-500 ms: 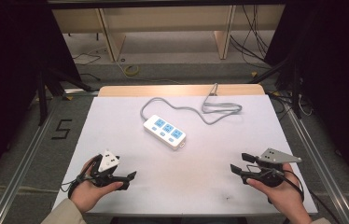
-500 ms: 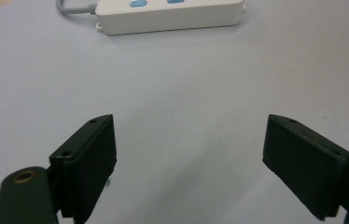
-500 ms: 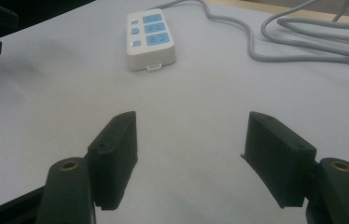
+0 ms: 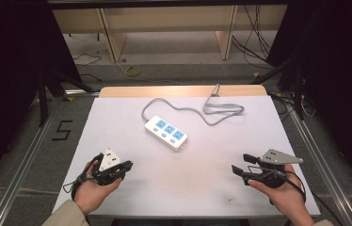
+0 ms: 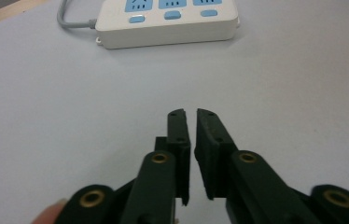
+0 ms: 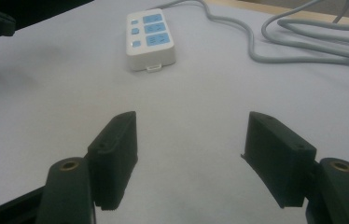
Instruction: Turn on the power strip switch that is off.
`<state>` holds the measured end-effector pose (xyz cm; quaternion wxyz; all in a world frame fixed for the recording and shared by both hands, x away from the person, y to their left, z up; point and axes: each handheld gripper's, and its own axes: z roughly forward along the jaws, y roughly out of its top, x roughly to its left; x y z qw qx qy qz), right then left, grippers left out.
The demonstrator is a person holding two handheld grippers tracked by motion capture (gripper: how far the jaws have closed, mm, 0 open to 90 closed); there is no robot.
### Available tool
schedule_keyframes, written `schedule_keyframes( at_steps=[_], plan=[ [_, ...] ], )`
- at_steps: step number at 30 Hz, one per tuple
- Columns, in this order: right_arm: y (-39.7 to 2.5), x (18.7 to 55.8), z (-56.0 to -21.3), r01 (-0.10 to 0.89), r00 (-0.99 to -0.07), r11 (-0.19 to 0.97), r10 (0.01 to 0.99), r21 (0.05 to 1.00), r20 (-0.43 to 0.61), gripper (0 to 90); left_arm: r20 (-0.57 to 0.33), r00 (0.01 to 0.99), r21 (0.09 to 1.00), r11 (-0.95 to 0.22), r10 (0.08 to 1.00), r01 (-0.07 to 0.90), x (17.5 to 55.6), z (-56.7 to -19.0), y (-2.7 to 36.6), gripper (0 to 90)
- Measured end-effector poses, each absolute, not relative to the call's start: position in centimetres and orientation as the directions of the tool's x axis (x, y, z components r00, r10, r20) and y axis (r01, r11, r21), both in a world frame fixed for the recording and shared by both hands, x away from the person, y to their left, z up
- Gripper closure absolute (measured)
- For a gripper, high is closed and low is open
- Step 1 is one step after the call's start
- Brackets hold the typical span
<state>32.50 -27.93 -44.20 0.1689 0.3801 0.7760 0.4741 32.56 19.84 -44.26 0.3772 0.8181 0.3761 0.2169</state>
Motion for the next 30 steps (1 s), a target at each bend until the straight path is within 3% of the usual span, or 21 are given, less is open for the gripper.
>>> schedule_keyframes(
  at_steps=[2,30],
  plan=[
    [-27.9,32.5,-44.2,0.427,-0.655,0.262,0.75,0.865,0.096,34.9,0.067,0.615,0.785,-0.422,0.786,0.453,32.9,-44.0,19.7,89.3],
    [-27.7,32.9,-44.5,0.431,-0.658,0.277,0.747,0.859,0.089,34.2,0.03,0.593,0.773,-0.395,0.805,0.497,36.2,-43.8,18.3,89.6]
  ],
)
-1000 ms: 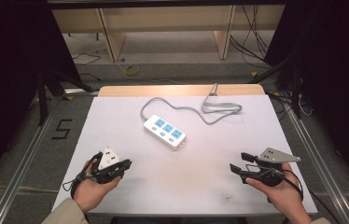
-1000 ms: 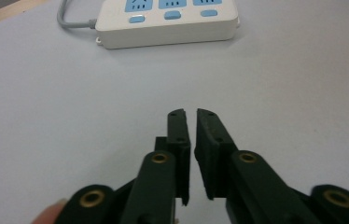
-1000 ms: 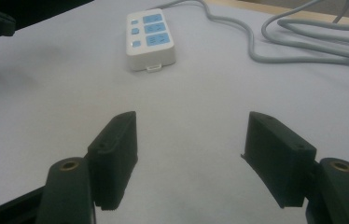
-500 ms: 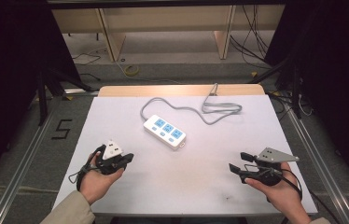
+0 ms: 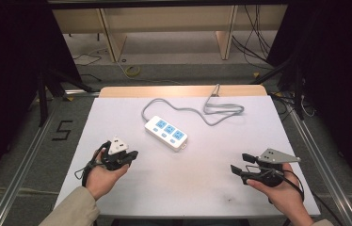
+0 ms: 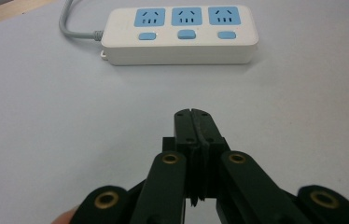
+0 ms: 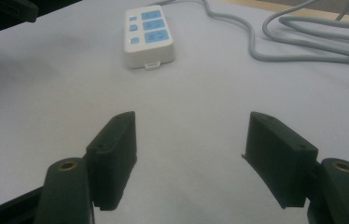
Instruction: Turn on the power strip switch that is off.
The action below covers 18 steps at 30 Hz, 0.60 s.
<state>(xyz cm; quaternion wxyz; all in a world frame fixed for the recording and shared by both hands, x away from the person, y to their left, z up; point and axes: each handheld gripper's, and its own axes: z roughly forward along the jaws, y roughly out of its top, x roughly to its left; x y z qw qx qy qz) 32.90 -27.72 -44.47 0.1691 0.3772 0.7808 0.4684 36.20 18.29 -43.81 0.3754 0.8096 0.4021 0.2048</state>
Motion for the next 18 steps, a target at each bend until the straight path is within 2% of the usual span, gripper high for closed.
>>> schedule_keyframes(
  at_steps=[18],
  plan=[
    [-27.6,32.9,-44.6,0.434,-0.658,0.277,0.747,0.857,0.092,33.6,0.037,0.597,0.764,-0.408,0.802,0.5,38.0,-43.8,17.4,89.6]
  ],
)
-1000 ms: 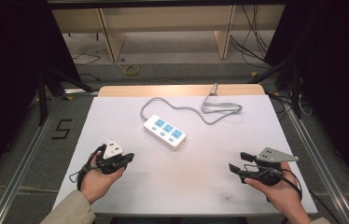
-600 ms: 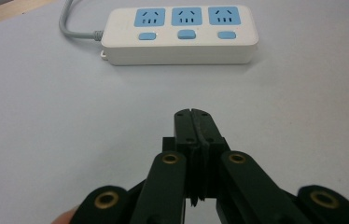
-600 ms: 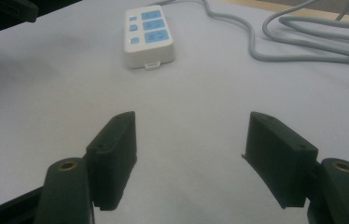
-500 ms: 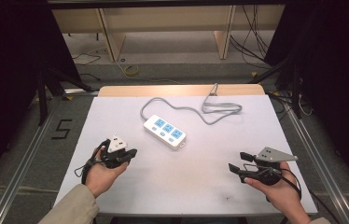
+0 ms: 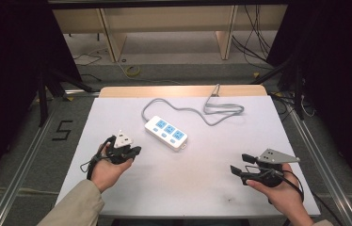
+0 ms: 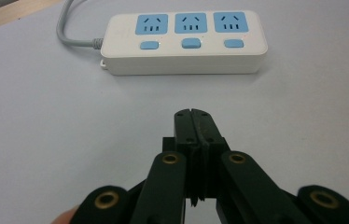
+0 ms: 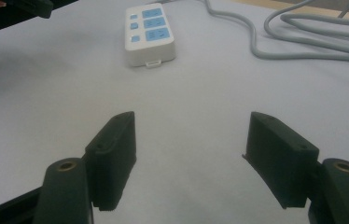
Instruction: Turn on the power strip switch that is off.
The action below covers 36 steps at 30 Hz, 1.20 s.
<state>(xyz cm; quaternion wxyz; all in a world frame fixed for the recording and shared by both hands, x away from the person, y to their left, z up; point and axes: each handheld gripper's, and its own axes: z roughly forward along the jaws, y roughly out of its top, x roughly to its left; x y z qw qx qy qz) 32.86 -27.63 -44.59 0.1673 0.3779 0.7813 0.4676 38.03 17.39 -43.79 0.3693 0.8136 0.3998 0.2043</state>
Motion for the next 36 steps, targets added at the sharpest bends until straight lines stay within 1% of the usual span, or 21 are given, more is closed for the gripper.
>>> schedule_keyframes(
  at_steps=[36],
  plan=[
    [-27.7,32.7,-44.7,0.44,-0.657,0.279,0.748,0.854,0.094,31.7,0.048,0.595,0.766,-0.412,0.802,0.494,40.5,-43.5,15.9,89.7]
  ],
)
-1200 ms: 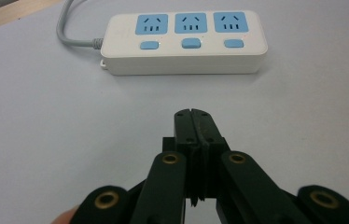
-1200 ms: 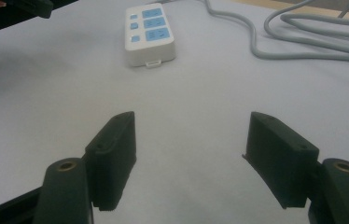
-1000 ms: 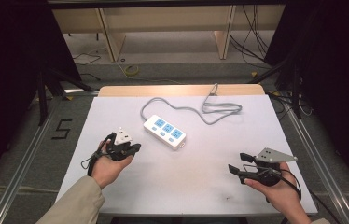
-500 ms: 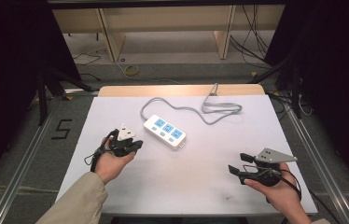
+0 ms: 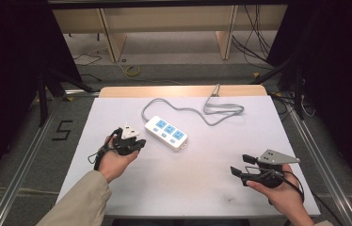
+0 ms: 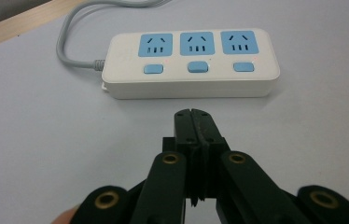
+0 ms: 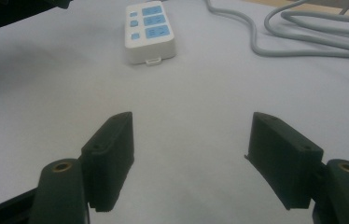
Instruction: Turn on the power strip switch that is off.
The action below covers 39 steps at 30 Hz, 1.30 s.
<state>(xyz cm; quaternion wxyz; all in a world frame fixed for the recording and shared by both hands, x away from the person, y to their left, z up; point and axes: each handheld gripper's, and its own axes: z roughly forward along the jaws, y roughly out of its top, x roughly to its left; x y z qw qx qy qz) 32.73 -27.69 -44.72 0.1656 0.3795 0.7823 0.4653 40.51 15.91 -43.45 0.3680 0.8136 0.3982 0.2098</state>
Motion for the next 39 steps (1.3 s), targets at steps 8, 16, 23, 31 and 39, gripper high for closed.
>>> schedule_keyframes(
  at_steps=[8,16,23,31,39],
  plan=[
    [-27.7,32.7,-44.7,0.44,-0.657,0.28,0.748,0.853,0.094,31.6,0.051,0.596,0.761,-0.417,0.802,0.497,41.0,-43.5,15.6,89.6],
    [-27.7,32.7,-44.7,0.439,-0.657,0.278,0.748,0.855,0.094,31.6,0.054,0.596,0.761,-0.419,0.801,0.495,41.3,-43.4,15.3,89.7],
    [-27.6,32.7,-44.7,0.44,-0.656,0.276,0.749,0.854,0.096,31.6,0.051,0.594,0.76,-0.417,0.803,0.498,41.5,-43.5,15.2,89.7],
    [-27.6,32.7,-44.7,0.441,-0.655,0.276,0.749,0.854,0.096,31.6,0.048,0.598,0.754,-0.421,0.8,0.504,41.7,-43.5,15.1,89.7],
    [-27.7,32.6,-44.8,0.441,-0.657,0.278,0.748,0.854,0.096,31.6,0.049,0.596,0.755,-0.42,0.802,0.504,42.1,-43.4,14.9,89.7]
  ],
)
